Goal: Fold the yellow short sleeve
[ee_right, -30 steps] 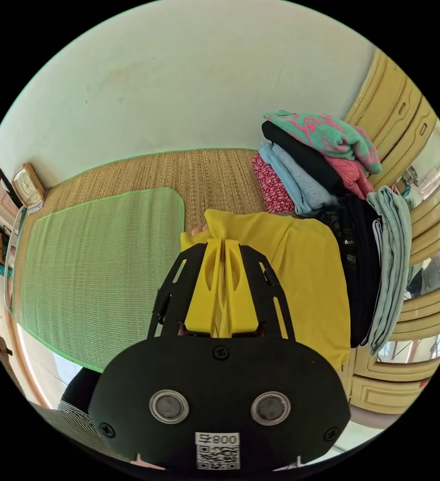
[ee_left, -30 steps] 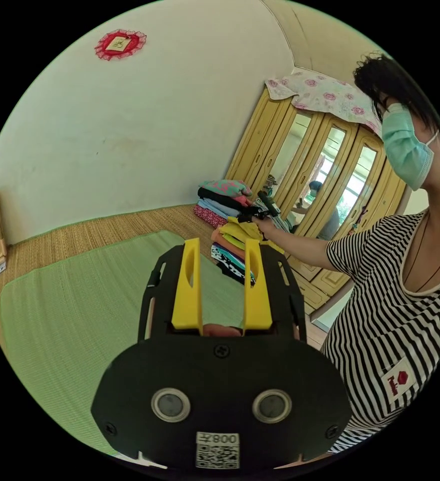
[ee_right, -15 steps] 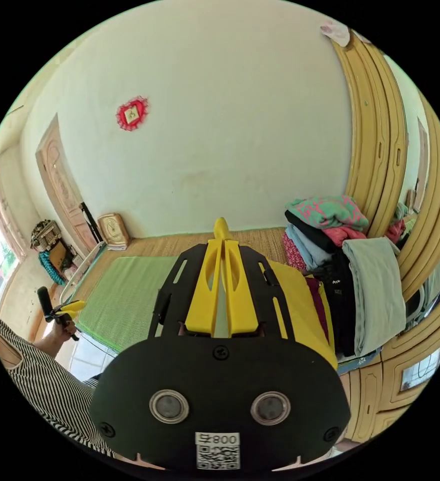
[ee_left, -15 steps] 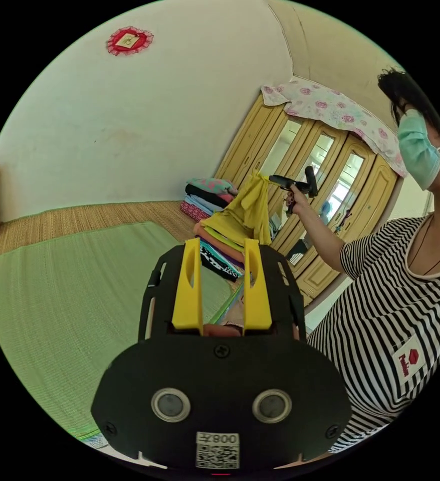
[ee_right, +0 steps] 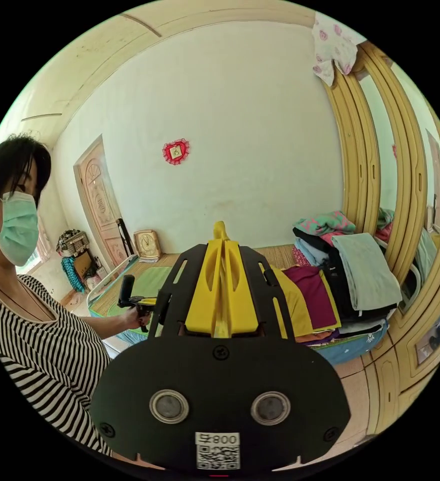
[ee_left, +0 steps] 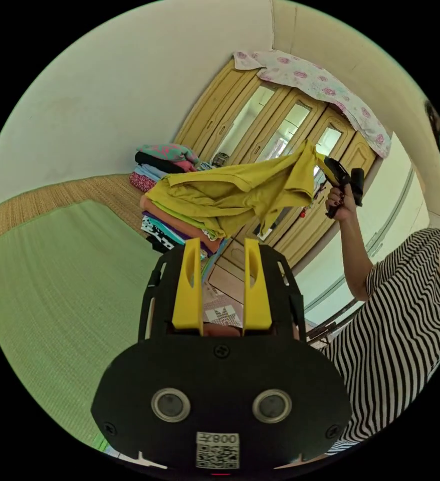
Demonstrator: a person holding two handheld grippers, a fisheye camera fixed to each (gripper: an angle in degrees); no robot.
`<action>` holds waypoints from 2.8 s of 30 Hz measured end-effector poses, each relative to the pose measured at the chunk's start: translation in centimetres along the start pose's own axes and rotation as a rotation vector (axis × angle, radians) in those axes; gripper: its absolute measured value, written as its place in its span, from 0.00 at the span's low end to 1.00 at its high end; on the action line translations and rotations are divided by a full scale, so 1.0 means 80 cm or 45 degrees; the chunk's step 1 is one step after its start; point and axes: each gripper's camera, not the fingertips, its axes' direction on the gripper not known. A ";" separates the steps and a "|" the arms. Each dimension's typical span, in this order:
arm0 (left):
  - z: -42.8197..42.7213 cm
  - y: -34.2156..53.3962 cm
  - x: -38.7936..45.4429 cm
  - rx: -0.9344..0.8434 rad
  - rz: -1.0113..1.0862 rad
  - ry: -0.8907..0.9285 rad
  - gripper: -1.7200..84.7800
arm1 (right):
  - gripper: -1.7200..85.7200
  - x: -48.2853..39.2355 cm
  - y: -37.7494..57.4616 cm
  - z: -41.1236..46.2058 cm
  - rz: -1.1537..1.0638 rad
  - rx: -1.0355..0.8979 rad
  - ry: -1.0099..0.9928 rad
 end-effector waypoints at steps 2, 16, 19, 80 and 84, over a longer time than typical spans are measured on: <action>0.023 -0.015 -0.022 0.007 -0.075 0.073 0.17 | 0.02 0.007 0.040 -0.026 0.030 0.009 -0.019; 0.143 -0.086 -0.185 0.104 -0.695 0.301 0.17 | 0.02 0.057 0.206 -0.140 0.106 0.110 -0.060; 0.164 -0.072 -0.204 0.068 -0.789 0.309 0.17 | 0.02 0.068 0.230 -0.152 0.109 0.118 -0.082; -0.461 0.678 0.664 1.243 0.923 -0.375 0.03 | 0.02 -0.078 0.317 -0.352 -0.504 0.713 -0.423; -0.468 0.718 0.707 1.249 1.031 -0.530 0.03 | 0.02 -0.085 0.296 -0.341 -0.517 0.748 -0.401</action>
